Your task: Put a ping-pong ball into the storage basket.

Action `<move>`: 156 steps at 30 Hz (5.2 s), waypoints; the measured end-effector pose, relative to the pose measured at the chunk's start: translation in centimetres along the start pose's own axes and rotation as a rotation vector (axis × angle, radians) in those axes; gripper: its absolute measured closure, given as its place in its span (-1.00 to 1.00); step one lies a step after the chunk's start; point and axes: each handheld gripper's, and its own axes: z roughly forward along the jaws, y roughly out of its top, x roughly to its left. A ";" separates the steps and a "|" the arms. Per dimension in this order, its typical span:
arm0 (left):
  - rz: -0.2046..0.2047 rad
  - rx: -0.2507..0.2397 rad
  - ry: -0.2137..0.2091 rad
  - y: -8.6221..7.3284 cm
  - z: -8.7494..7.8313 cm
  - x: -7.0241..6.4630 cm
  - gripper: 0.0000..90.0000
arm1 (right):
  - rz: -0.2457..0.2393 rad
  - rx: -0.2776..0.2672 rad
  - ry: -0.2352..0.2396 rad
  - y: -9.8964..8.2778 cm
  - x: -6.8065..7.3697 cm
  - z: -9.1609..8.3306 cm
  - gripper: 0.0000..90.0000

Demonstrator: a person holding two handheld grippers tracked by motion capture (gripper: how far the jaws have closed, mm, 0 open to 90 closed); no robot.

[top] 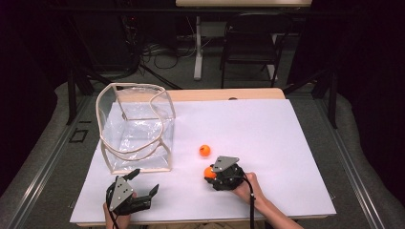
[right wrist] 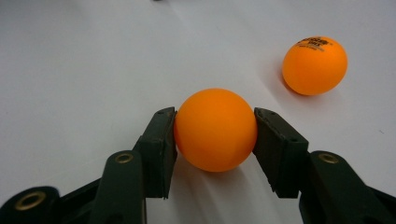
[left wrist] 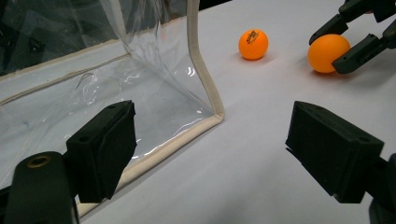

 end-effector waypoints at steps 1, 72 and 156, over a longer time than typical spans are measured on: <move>0.000 -0.002 0.003 0.0 0.0 0.0 -0.65 | 0.004 -0.003 0.001 0.0 0.0 -0.1 0.12; 0.002 0.004 -0.011 0.1 0.3 -0.1 -0.65 | 0.003 -0.170 -0.046 4.1 -0.6 -2.3 0.13; 0.004 -0.007 -0.013 0.1 0.3 -0.1 -0.65 | -0.001 -0.214 -0.081 10.4 -3.9 -0.9 0.13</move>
